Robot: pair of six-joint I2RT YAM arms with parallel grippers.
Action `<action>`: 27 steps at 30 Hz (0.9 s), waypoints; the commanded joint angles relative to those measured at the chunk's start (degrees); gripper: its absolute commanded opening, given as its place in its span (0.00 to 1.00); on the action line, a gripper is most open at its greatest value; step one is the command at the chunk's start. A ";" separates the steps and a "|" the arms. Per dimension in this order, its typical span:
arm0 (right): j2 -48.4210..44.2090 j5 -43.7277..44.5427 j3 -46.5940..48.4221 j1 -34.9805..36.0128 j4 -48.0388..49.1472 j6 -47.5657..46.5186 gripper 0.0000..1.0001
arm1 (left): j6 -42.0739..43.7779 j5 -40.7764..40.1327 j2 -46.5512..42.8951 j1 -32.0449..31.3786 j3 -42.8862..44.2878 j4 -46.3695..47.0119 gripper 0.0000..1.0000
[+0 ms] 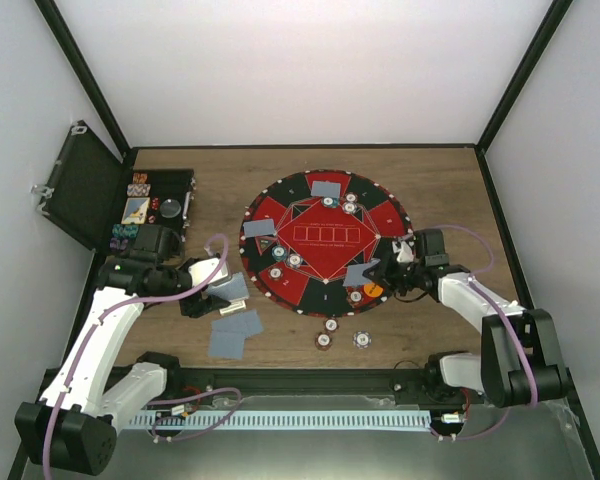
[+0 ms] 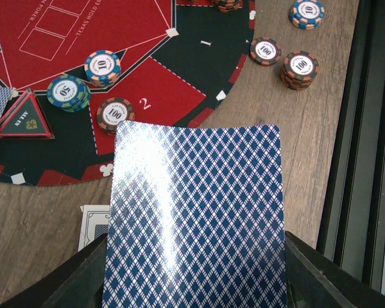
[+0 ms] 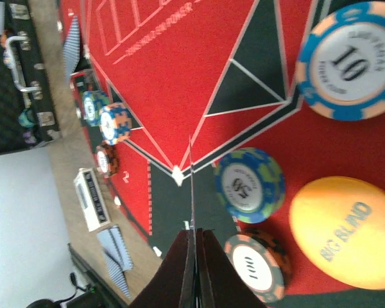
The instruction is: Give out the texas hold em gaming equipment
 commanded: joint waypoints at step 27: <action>-11.35 15.07 9.92 7.35 -16.01 6.67 0.86 | 2.14 2.56 0.20 0.08 1.55 -0.11 0.04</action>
